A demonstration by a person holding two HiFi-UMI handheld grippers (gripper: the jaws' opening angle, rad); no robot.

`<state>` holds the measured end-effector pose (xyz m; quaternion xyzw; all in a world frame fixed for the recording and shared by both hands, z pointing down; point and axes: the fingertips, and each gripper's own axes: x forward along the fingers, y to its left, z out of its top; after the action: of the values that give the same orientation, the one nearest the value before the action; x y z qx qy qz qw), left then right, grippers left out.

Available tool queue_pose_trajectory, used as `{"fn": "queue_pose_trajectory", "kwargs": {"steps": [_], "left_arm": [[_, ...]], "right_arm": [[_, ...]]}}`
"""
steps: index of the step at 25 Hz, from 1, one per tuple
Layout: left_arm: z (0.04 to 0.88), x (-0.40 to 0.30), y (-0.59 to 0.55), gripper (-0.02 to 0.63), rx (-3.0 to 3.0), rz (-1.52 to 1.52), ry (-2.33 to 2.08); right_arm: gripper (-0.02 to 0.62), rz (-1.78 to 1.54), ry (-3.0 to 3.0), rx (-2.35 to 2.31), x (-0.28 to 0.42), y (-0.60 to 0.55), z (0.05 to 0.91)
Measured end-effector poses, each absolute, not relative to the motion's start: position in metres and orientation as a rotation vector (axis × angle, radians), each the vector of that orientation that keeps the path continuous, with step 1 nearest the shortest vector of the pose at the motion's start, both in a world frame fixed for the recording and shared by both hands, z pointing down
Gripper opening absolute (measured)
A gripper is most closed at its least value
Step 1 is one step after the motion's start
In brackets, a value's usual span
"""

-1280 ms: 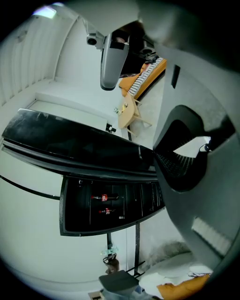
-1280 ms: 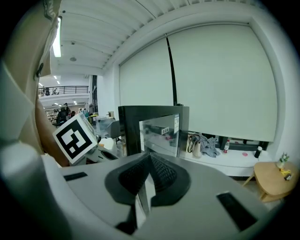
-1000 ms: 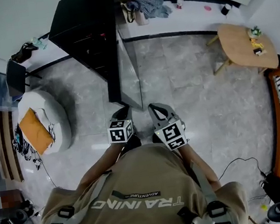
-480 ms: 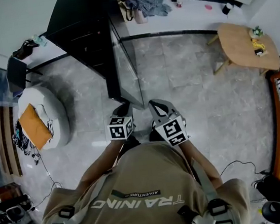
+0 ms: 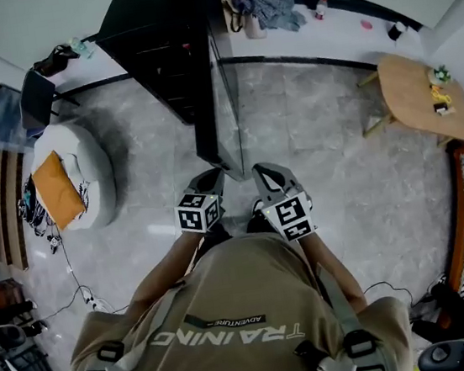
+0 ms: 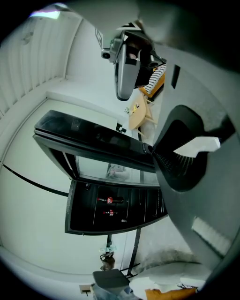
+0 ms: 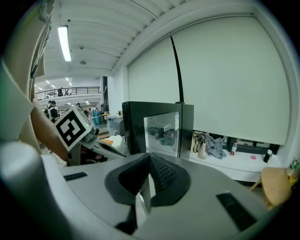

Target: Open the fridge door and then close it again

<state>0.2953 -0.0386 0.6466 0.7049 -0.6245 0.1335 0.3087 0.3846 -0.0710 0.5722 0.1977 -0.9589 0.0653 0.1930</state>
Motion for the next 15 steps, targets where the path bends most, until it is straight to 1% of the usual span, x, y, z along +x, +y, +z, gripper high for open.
{"fn": "queue_pose_trajectory", "kwargs": {"steps": [8, 15], "left_arm": [[0.629, 0.258, -0.022, 0.0, 1.914, 0.352, -1.754], [0.626, 0.222, -0.009, 0.0, 1.864, 0.301, -1.832]], "right_arm": [[-0.003, 0.146, -2.718, 0.486, 0.341, -0.075, 0.572], [-0.005, 0.138, -2.703, 0.43, 0.317, -0.077, 0.576]]}}
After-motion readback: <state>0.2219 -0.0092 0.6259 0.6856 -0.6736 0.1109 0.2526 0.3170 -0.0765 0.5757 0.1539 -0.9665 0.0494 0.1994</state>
